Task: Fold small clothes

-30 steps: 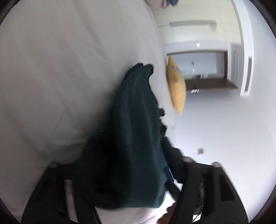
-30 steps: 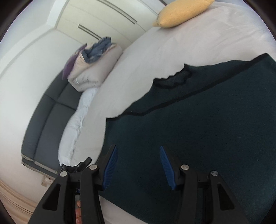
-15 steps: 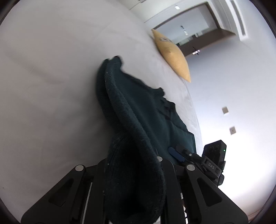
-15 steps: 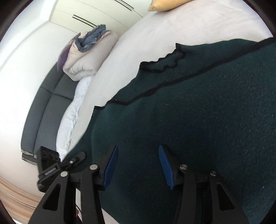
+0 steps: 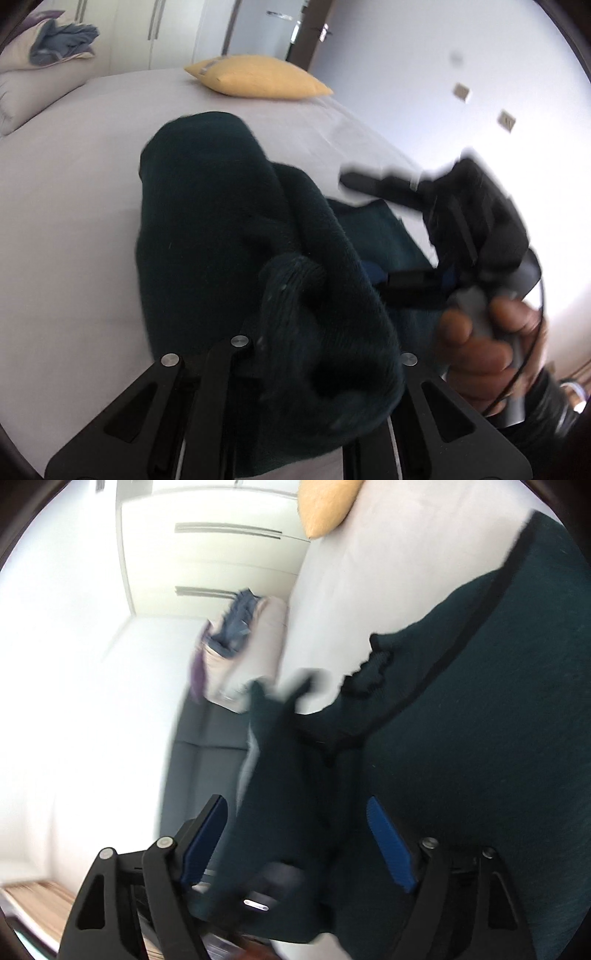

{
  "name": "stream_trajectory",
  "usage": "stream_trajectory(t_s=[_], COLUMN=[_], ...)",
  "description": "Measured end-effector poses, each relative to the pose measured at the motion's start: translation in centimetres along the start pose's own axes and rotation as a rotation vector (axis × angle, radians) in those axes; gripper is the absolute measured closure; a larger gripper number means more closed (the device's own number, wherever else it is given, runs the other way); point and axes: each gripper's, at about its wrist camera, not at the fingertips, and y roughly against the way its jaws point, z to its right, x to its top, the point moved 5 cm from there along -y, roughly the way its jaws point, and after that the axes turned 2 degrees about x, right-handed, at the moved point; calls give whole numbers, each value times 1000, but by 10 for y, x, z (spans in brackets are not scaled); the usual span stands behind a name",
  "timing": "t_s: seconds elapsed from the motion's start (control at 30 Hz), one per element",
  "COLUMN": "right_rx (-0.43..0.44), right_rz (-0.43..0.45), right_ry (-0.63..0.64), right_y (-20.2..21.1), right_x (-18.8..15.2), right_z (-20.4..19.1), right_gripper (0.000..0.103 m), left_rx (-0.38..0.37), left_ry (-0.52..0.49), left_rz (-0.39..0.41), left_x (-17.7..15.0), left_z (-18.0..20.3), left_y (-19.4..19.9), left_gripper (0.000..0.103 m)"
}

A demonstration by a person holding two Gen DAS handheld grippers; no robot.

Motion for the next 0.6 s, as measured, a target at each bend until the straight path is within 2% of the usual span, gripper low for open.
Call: stream_trajectory(t_s=[0.1,0.23,0.3,0.37,0.43,0.6], right_rx=[-42,-110,-141,-204,-260,-372], right_rz=[1,0,-1,-29,-49,-108], right_ry=[36,65,63,32,4,-26], right_y=[7,4,-2,-10,-13,-15], right_x=[5,15,21,25,28,24], right_z=[2,4,6,14,18,17], right_gripper=[22,33,37,49,55,55], left_rx=[27,92,93,95,94,81], left_ry=[-46,-147,-158,-155,-142,-131], left_rz=[-45,-39,-36,-35,-34,-33], left_x=[-13,-23,-25,-26,-28,-30], left_z=[24,44,39,35,37,33], left_y=[-27,-36,-35,-33,-32,-33], left_gripper=[93,93,93,93,93,93])
